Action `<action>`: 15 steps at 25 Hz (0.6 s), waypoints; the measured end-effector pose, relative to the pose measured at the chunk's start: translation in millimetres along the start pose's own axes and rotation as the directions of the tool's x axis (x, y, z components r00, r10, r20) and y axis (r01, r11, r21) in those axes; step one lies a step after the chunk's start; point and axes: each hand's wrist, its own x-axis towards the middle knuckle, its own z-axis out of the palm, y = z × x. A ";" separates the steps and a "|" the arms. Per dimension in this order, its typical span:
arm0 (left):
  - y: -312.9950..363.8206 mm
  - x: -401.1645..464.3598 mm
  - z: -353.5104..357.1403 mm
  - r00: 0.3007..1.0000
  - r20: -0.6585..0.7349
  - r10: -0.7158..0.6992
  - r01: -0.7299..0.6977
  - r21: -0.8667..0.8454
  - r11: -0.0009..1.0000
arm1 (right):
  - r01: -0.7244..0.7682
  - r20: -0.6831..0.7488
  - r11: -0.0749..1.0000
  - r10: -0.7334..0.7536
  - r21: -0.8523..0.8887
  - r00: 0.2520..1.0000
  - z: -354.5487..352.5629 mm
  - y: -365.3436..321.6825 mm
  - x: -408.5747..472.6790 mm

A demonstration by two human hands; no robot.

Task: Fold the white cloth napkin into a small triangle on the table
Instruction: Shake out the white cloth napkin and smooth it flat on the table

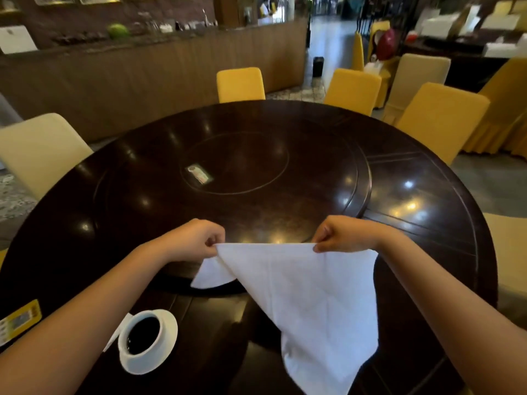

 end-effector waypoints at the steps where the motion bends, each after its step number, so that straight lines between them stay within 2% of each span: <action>1: -6.6 7.3 -12.0 0.995 -0.089 -0.052 0.048 -0.045 0.998 | -0.020 -0.106 0.998 0.013 -0.067 0.994 -13.0 -2.9 10.1; 4: -10.6 28.3 -62.3 0.929 -0.315 -0.194 0.165 -0.118 0.979 | -0.082 -0.401 0.983 0.010 -0.163 0.916 -64.0 -13.2 36.1; 6: -1.3 38.5 -101.8 0.848 -0.479 -0.226 0.188 -0.127 0.974 | -0.128 -0.557 0.975 0.005 -0.182 0.830 -99.1 -23.8 48.8; 7: 5.5 40.2 -122.4 0.789 -0.579 -0.205 0.171 -0.114 0.979 | -0.143 -0.647 0.966 -0.032 -0.217 0.762 -116.1 -30.5 52.4; 8: 11.6 39.4 -140.9 0.710 -0.687 -0.157 0.136 -0.084 0.987 | -0.150 -0.736 0.953 -0.098 -0.264 0.670 -130.9 -37.1 53.5; 10: 21.9 32.1 -171.2 0.499 -0.867 0.007 0.068 0.047 0.997 | -0.139 -0.853 0.913 -0.293 -0.384 0.432 -155.0 -50.2 48.1; 12: 29.4 20.9 -184.6 0.298 -0.938 0.174 0.055 0.199 0.978 | -0.136 -0.871 0.868 -0.449 -0.478 0.199 -165.7 -57.9 36.0; 14: 33.7 8.5 -175.9 0.141 -0.939 0.313 0.059 0.324 0.944 | -0.130 -0.857 0.847 -0.513 -0.516 0.058 -158.5 -58.5 23.7; 15: 32.3 2.8 -163.4 0.098 -0.929 0.356 0.052 0.362 0.931 | -0.121 -0.845 0.837 -0.533 -0.534 0.037 -148.4 -54.7 18.8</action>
